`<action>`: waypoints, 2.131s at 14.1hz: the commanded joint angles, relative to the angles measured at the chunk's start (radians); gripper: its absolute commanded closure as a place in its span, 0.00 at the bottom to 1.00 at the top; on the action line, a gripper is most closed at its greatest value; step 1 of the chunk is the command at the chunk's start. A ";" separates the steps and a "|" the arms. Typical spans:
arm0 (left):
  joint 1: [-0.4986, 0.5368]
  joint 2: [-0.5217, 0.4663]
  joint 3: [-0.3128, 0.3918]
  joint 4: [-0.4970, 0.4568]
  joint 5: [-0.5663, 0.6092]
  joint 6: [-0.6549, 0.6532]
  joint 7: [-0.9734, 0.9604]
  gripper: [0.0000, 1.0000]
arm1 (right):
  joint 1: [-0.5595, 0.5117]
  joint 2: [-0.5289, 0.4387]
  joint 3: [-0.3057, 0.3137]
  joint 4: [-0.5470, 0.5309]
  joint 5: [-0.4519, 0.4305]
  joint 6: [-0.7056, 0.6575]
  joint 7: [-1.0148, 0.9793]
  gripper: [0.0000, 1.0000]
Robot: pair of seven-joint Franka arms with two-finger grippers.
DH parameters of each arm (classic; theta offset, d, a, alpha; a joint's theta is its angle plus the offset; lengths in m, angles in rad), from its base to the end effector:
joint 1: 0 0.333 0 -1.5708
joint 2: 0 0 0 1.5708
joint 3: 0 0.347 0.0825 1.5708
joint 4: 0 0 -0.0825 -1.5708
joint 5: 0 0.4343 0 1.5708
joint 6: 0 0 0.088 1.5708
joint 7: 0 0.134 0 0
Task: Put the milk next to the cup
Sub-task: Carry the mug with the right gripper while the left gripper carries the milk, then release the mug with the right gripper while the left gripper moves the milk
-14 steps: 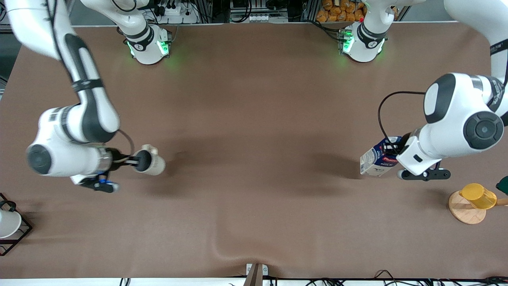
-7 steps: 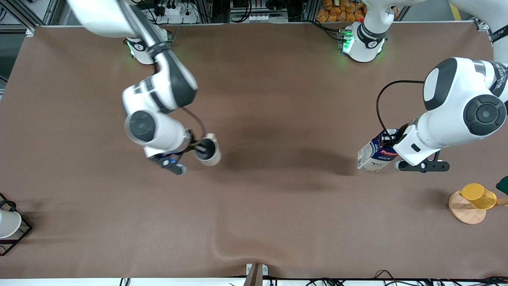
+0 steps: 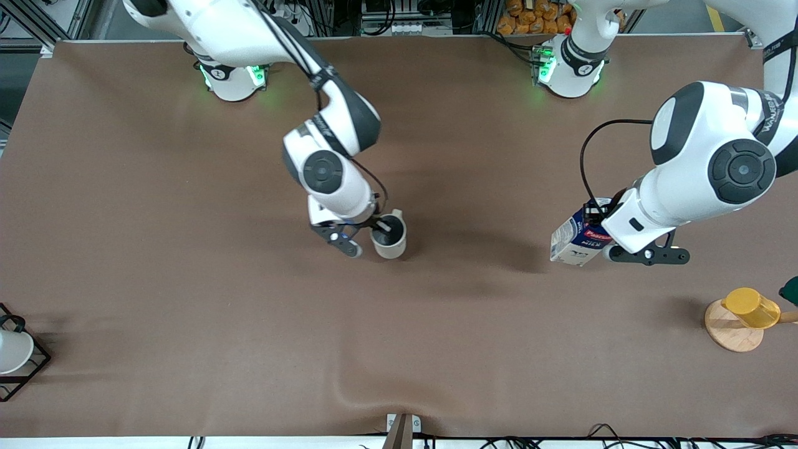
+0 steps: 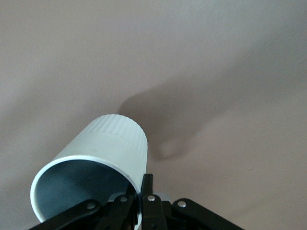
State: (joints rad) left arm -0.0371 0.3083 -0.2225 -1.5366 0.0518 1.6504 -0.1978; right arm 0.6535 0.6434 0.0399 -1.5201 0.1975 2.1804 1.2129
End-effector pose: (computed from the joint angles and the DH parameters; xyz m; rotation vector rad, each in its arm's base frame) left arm 0.6664 -0.1544 0.4563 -3.1003 0.1037 0.2889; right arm 0.5886 0.4988 0.2560 -2.8596 0.9472 0.2153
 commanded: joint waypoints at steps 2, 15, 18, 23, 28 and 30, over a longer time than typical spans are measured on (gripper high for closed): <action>0.000 -0.012 -0.015 -0.005 0.013 -0.014 -0.025 0.84 | 0.050 0.077 -0.014 0.057 0.019 0.057 0.030 1.00; -0.032 -0.009 -0.116 -0.002 0.010 -0.067 -0.099 0.83 | -0.118 0.055 -0.011 0.340 0.074 -0.379 0.004 0.00; -0.049 0.000 -0.193 -0.002 0.013 -0.067 -0.271 0.83 | -0.185 -0.030 -0.024 0.307 0.050 -0.432 -0.200 0.00; -0.188 0.028 -0.201 0.015 -0.009 -0.067 -0.512 0.83 | -0.299 -0.112 -0.034 0.195 -0.153 -0.521 -0.553 0.00; -0.288 0.109 -0.201 0.082 -0.007 -0.064 -0.635 0.82 | -0.461 -0.125 -0.032 0.169 -0.167 -0.518 -0.884 0.00; -0.326 0.155 -0.201 0.127 -0.006 -0.060 -0.640 0.82 | -0.495 -0.136 -0.034 0.167 -0.168 -0.522 -0.962 0.00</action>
State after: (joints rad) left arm -0.3280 0.3993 -0.4277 -1.4898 0.0503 1.6027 -0.8142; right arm 0.1961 0.5599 -0.0121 -1.3031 0.0475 1.6502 0.3244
